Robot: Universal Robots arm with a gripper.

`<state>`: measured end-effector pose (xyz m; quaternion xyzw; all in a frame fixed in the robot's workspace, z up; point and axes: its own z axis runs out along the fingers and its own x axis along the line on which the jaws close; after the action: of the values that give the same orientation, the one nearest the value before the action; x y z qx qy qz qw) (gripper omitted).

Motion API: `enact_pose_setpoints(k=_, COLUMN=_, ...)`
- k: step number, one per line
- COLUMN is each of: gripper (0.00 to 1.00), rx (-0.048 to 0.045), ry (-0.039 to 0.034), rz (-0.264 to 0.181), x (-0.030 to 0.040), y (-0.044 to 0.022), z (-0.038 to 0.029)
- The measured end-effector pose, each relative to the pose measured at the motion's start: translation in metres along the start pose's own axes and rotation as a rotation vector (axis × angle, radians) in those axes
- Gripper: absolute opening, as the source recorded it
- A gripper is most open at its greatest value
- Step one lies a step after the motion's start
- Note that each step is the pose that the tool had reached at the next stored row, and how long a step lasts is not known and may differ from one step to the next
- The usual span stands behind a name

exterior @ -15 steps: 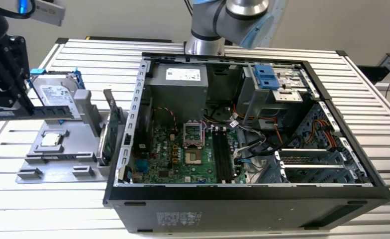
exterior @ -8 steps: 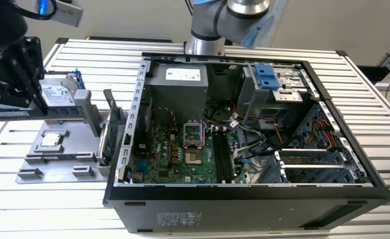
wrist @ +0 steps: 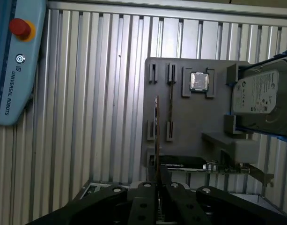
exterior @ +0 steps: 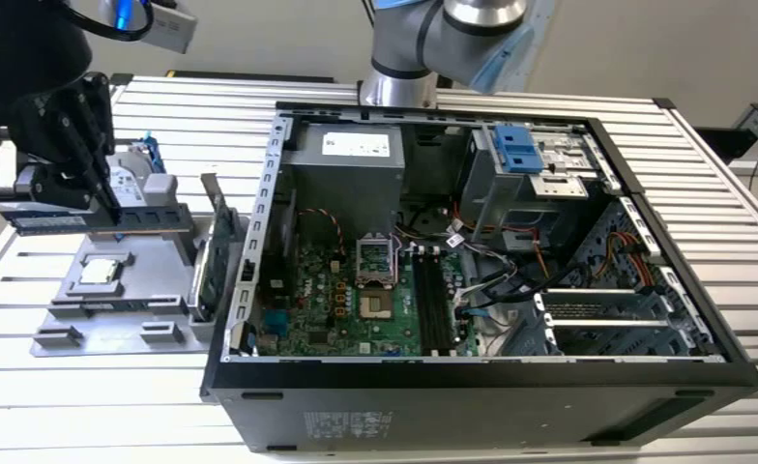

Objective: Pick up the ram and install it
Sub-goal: 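Pick up the ram and move it above insertion slot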

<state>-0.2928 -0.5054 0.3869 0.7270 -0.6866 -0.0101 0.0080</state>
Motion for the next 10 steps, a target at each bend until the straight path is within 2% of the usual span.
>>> enact_pose_setpoints(k=10, gripper=0.00, rx=-0.0001, ry=0.0000, rz=0.000, x=0.0013, y=-0.0224, z=-0.0006)
